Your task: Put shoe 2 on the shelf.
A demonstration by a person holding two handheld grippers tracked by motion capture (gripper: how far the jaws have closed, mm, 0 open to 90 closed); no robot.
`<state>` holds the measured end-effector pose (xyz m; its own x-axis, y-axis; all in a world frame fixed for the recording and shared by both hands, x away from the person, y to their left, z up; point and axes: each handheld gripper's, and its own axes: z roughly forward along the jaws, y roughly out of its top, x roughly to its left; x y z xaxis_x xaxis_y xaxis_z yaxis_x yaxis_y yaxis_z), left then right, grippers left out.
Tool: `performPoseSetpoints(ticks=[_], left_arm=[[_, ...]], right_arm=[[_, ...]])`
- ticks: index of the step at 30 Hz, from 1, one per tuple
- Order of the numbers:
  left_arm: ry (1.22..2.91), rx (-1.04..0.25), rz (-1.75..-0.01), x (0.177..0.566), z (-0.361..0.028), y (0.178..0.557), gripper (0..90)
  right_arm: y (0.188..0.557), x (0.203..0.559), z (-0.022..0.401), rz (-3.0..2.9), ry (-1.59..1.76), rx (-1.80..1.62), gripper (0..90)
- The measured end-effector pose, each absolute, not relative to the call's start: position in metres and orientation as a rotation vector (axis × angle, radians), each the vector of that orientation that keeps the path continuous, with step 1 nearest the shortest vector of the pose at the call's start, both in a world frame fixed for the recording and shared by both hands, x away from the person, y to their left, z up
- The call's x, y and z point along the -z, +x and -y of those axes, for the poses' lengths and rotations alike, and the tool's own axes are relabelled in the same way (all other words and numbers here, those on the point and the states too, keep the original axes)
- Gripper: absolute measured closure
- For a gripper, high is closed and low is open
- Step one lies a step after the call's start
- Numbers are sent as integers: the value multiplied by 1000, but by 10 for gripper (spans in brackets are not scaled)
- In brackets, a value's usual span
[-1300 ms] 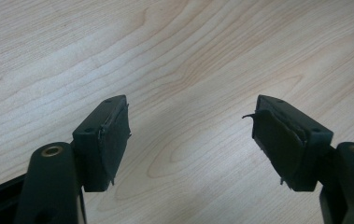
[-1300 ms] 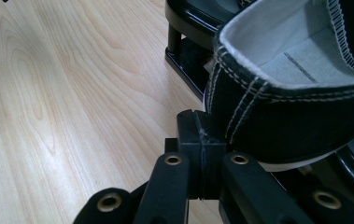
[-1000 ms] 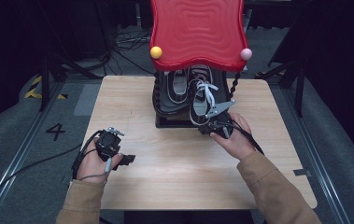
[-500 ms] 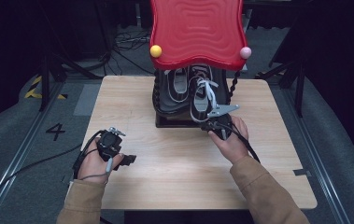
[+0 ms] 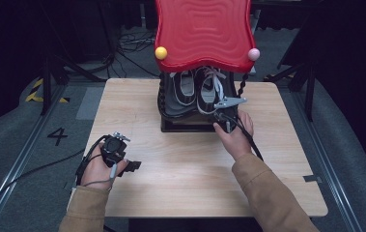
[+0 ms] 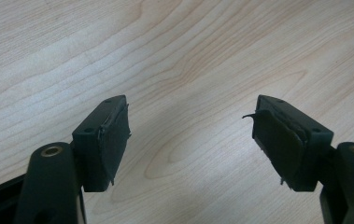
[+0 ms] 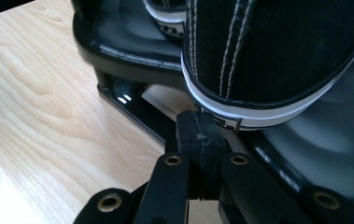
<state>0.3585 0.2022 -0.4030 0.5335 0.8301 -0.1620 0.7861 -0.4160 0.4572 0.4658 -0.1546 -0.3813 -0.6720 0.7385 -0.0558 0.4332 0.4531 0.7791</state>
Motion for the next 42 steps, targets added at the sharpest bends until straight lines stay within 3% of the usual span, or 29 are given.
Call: performPoseSetpoints(ticks=[7, 13, 32, 42], left_arm=[[2281, -116, -1328, 405, -209, 357, 280], [2275, -120, -1335, 405, -212, 356, 278], [2296, -113, -1327, 406, -205, 359, 277], [2285, -121, -1329, 405, -207, 358, 272]], right_arm=[[495, 374, 152, -2332, 1018, -1032, 900], [499, 375, 146, -2374, 1027, -1010, 900], [454, 352, 192, -2428, 1018, -1083, 833], [434, 350, 236, -2465, 1092, -1052, 744]])
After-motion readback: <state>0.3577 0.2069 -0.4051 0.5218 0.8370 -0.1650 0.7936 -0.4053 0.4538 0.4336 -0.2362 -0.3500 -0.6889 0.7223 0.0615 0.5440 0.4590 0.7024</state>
